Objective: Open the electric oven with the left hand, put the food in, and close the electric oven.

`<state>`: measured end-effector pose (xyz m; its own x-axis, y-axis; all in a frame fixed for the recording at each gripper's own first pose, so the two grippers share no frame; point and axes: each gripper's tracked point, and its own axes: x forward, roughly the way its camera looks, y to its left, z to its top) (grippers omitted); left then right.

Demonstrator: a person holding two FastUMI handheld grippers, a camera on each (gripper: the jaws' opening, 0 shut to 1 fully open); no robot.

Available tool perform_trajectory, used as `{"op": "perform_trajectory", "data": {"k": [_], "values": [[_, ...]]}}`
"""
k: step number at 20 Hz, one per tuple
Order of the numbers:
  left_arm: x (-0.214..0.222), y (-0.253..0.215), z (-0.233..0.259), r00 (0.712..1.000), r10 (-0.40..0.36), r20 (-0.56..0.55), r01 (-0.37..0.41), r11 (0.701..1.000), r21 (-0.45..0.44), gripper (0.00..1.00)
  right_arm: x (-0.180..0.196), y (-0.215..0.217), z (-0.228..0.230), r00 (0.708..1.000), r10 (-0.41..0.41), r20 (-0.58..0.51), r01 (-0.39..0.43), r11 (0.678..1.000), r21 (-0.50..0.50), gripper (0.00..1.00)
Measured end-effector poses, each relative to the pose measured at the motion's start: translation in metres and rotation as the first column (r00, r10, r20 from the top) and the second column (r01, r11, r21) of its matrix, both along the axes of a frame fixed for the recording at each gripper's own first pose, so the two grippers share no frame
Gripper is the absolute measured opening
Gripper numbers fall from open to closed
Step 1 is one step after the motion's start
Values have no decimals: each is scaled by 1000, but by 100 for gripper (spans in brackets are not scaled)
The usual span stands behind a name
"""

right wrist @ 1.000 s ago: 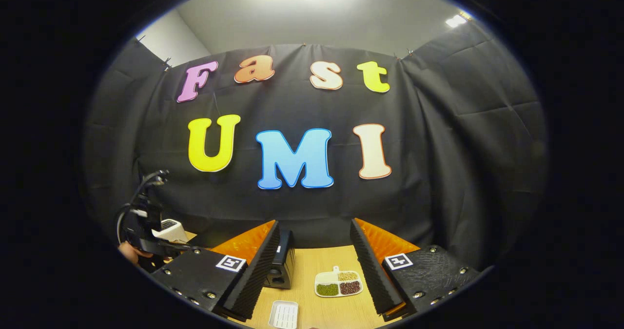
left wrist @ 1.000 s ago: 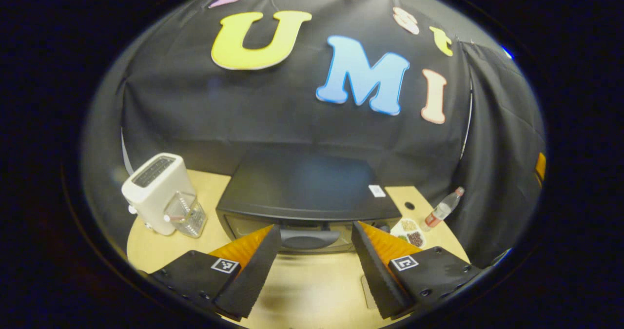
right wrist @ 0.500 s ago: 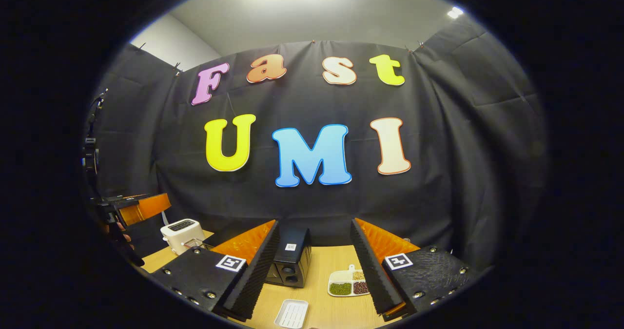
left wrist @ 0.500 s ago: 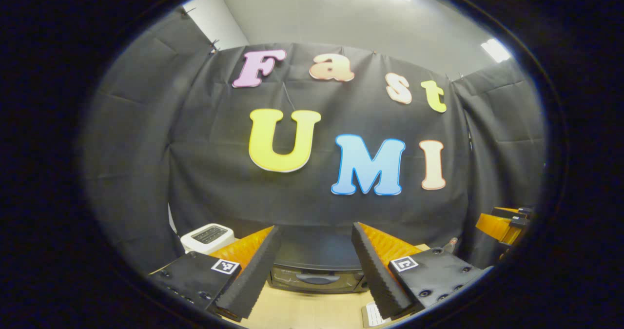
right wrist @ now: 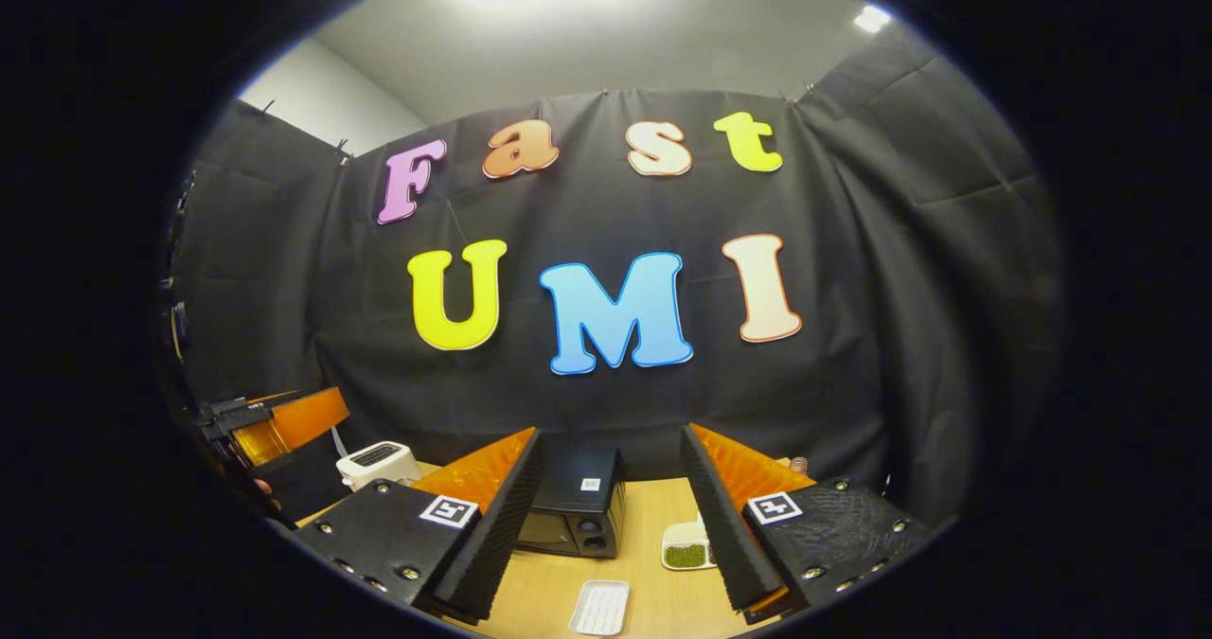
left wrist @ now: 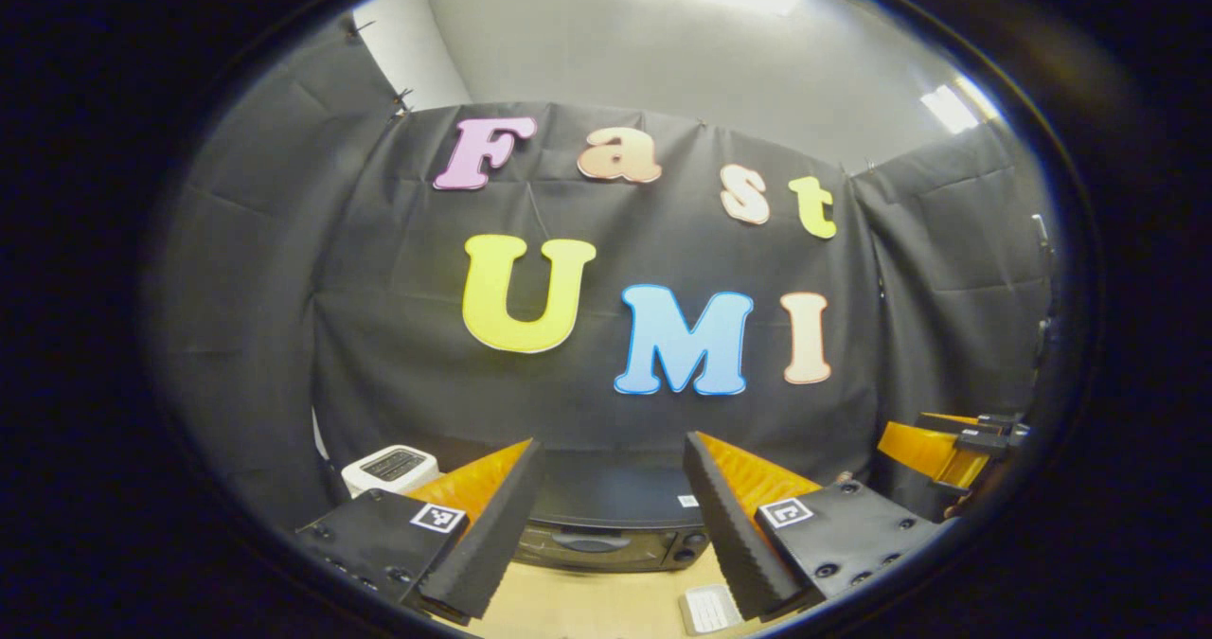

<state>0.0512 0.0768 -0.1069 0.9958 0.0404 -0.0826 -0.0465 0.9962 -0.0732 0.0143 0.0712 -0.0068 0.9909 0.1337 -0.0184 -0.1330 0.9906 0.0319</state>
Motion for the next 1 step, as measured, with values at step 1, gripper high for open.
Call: {"op": "perform_trajectory", "data": {"k": [1], "values": [[-2,1,7,1000,-11,11,10,1000,11,100,-3,3,2,1000,-5,10,5,1000,-8,88]]}}
